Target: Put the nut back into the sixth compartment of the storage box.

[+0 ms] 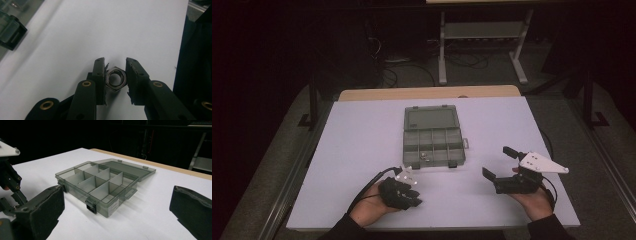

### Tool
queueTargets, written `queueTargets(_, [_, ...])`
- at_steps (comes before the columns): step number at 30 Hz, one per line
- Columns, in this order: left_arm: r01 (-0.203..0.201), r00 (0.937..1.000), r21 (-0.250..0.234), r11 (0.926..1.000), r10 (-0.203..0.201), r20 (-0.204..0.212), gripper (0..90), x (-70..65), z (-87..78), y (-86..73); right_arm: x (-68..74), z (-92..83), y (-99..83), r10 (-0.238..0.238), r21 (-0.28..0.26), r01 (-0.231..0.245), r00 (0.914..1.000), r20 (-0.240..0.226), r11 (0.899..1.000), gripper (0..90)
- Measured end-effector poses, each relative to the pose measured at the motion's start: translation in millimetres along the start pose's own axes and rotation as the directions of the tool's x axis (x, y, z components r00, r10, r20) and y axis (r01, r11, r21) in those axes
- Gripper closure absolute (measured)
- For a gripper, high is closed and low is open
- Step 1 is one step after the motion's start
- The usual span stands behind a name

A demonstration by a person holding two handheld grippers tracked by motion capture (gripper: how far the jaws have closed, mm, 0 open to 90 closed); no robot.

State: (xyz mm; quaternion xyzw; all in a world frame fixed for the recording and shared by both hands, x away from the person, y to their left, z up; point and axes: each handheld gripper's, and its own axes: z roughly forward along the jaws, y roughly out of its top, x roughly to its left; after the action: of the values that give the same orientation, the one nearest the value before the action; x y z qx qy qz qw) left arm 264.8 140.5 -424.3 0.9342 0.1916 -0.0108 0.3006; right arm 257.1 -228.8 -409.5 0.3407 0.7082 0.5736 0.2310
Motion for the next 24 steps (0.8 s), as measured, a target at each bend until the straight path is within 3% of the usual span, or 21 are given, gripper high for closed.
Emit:
queueTargets(1, [0.022, 0.9998, -0.023, 0.9995, -0.022, 0.002, 70.4, -0.4, 0.0, -0.1, 0.0, 0.1, 0.0, 0.000, 0.000, 0.000, 1.0000, 0.000, 1.000, 0.0])
queueTargets(10, [0.053, 0.9984, -0.068, 0.9962, -0.052, 0.019, 70.4, 8.9, -12.1, 4.9, 0.5, 0.5, -0.1, 0.010, 0.001, -0.010, 1.0000, 0.000, 1.000, 0.0])
queueTargets(24, [0.058, 0.9982, -0.120, 0.9911, -0.056, 0.019, 70.4, 28.1, -23.7, 22.4, 0.1, 0.9, -0.5, 0.011, 0.004, -0.011, 0.9999, 0.005, 1.000, 0.0])
